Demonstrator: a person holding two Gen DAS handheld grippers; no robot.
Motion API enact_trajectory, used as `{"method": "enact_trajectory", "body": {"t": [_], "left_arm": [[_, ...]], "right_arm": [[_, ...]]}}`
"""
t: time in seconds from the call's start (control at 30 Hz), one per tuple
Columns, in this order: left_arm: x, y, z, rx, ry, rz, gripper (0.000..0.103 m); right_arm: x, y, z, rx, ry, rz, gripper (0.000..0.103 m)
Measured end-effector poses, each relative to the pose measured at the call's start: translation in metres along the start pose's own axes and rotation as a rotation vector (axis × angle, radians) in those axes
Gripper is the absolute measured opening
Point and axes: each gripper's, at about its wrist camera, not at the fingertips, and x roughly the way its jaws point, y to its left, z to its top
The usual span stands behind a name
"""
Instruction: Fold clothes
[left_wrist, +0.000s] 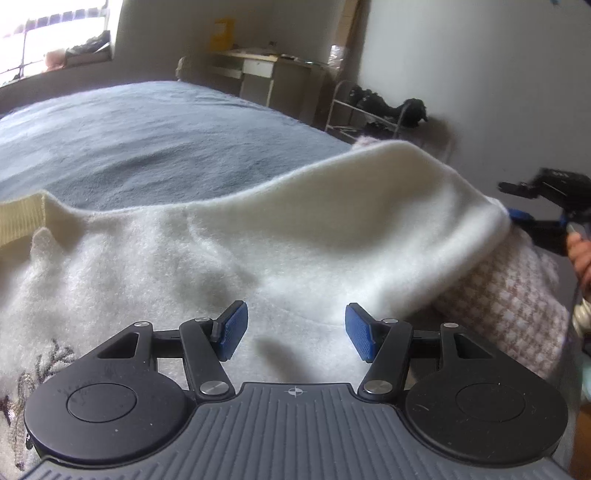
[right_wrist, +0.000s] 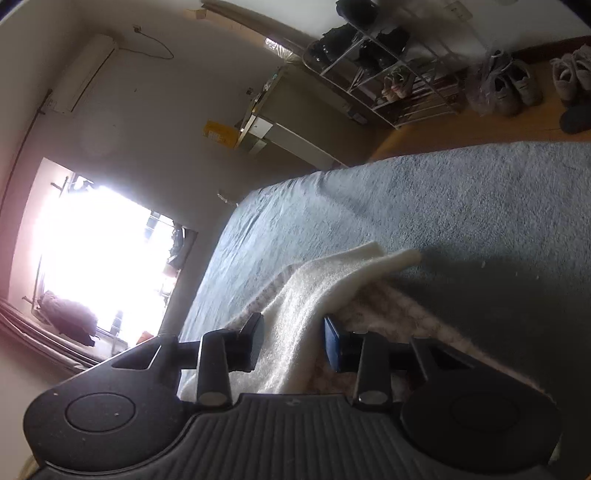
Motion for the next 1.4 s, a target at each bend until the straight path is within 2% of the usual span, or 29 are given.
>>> {"method": "enact_trajectory", "body": {"t": [0.07,0.1,0.2,0.27,0.33,0.4,0.5,0.6,0.67,0.73,0.8,0.83,0.93,1.03,1.1,1.17,1.23,1.27,1.33,1.37,1.4], "left_arm": [[-0.008,-0.016,-0.002,0.085,-0.026,-0.024,0.059],[-0.009,-0.027,-0.002,0.137,-0.038,-0.028,0.059],[-0.002,-0.059,-0.002,0.288,-0.054,-0.017,0.058],[0.007,-0.072,-0.001,0.350,-0.050,-0.010,0.056],[0.012,-0.076,0.000,0.351,-0.059,-0.005,0.048],[0.017,-0.081,0.002,0.353,-0.069,0.001,0.031],[0.019,-0.079,0.006,0.325,-0.081,-0.016,0.028],[0.019,-0.070,0.006,0.296,-0.047,-0.065,0.031],[0.023,-0.066,0.004,0.291,-0.018,-0.085,0.034],[0.024,-0.061,0.003,0.277,-0.005,-0.101,0.039],[0.021,-0.055,0.005,0.250,-0.005,-0.113,0.047],[0.017,-0.052,0.006,0.239,-0.012,-0.123,0.049],[-0.001,-0.045,0.003,0.237,-0.035,-0.129,0.057],[-0.025,-0.035,-0.005,0.236,-0.046,-0.098,0.062],[-0.041,-0.024,-0.012,0.203,-0.040,-0.064,0.063],[-0.059,-0.010,-0.020,0.152,-0.034,-0.016,0.063],[-0.083,0.007,-0.028,0.073,-0.037,0.046,0.063],[-0.096,0.017,-0.032,0.027,-0.043,0.073,0.063],[-0.129,0.041,-0.042,-0.086,-0.073,0.114,0.064],[-0.148,0.054,-0.049,-0.144,-0.095,0.135,0.066],[-0.168,0.069,-0.056,-0.201,-0.118,0.157,0.067]], "right_arm": [[0.003,0.006,-0.001,-0.021,0.002,-0.019,0.016],[0.003,0.010,-0.001,-0.034,0.000,-0.020,0.011],[-0.001,0.025,-0.002,-0.064,-0.007,0.003,0.008],[-0.004,0.043,-0.001,-0.067,-0.001,0.046,0.007],[-0.011,0.069,0.000,-0.120,-0.027,0.073,0.007],[-0.027,0.099,-0.003,-0.232,-0.096,0.096,0.006],[-0.058,0.127,-0.021,-0.404,-0.202,0.057,0.006],[-0.068,0.103,-0.039,-0.451,-0.238,-0.083,0.006],[-0.053,0.057,-0.032,-0.327,-0.168,-0.205,0.007],[-0.042,0.009,-0.017,-0.174,-0.123,-0.274,0.008],[-0.056,-0.022,-0.007,-0.040,-0.169,-0.265,0.008],[-0.065,-0.022,-0.006,-0.040,-0.199,-0.239,0.009],[-0.082,0.015,-0.014,-0.205,-0.252,-0.177,0.012],[-0.057,0.082,-0.040,-0.475,-0.093,-0.052,0.019],[-0.024,0.124,-0.069,-0.630,0.042,0.035,0.021],[0.016,0.152,-0.095,-0.719,0.158,0.071,0.021],[0.060,0.164,-0.110,-0.705,0.279,0.052,0.021],[0.079,0.166,-0.113,-0.689,0.308,0.007,0.021],[0.099,0.166,-0.113,-0.699,0.268,-0.120,0.015],[0.097,0.167,-0.109,-0.676,0.233,-0.141,0.015],[0.090,0.170,-0.106,-0.662,0.202,-0.145,0.020]]}}
